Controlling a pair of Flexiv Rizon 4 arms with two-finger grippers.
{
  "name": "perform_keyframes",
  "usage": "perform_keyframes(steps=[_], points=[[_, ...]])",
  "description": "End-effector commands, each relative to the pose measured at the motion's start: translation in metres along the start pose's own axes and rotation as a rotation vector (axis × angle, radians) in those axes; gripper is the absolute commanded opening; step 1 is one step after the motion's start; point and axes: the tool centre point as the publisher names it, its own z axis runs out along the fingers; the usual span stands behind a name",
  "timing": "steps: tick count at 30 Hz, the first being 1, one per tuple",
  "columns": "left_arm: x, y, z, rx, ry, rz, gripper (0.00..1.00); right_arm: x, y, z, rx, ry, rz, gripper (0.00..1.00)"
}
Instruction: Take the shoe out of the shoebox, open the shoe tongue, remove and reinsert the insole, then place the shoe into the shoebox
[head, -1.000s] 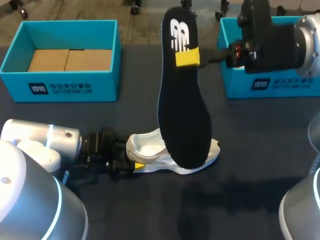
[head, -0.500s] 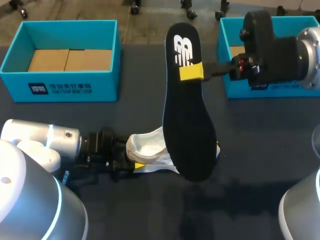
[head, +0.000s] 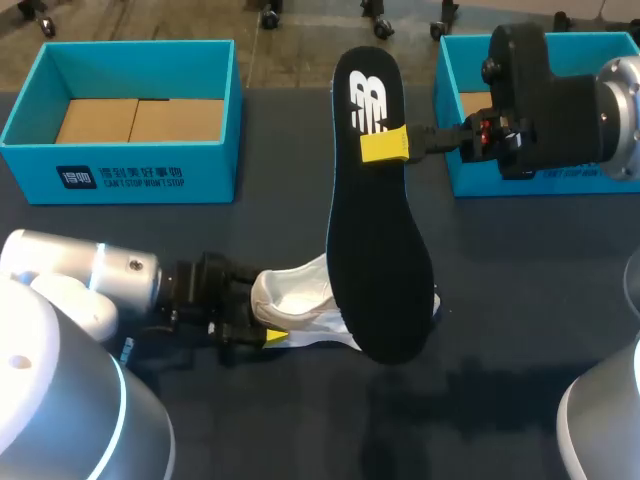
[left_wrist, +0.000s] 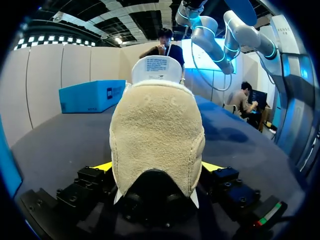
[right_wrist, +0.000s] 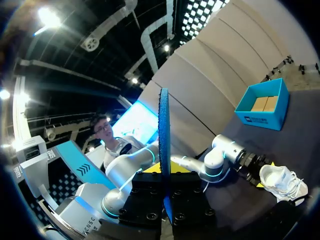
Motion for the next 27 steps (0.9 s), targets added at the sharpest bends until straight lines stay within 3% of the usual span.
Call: perform_keyframes(steps=[1,5,14,27], points=[[0.002,-0.004,-0.012,-0.02,-0.007,-0.011,1.0,0.008,-0.006,0.005,-0.097,-0.011,0.002,0.0],[0.001,-0.005,-0.017,-0.038,-0.007,-0.016,1.0,0.008,-0.006,0.005,-0.097,-0.011,0.002,0.0],[0.001,-0.017,-0.035,-0.219,0.039,-0.002,1.0,0.008,-0.006,0.005,-0.097,-0.011,0.002,0.0],[0.001,-0.025,-0.048,-0.319,0.084,-0.031,1.0,0.008,-0.006,0.005,-0.097,-0.011,0.002,0.0]])
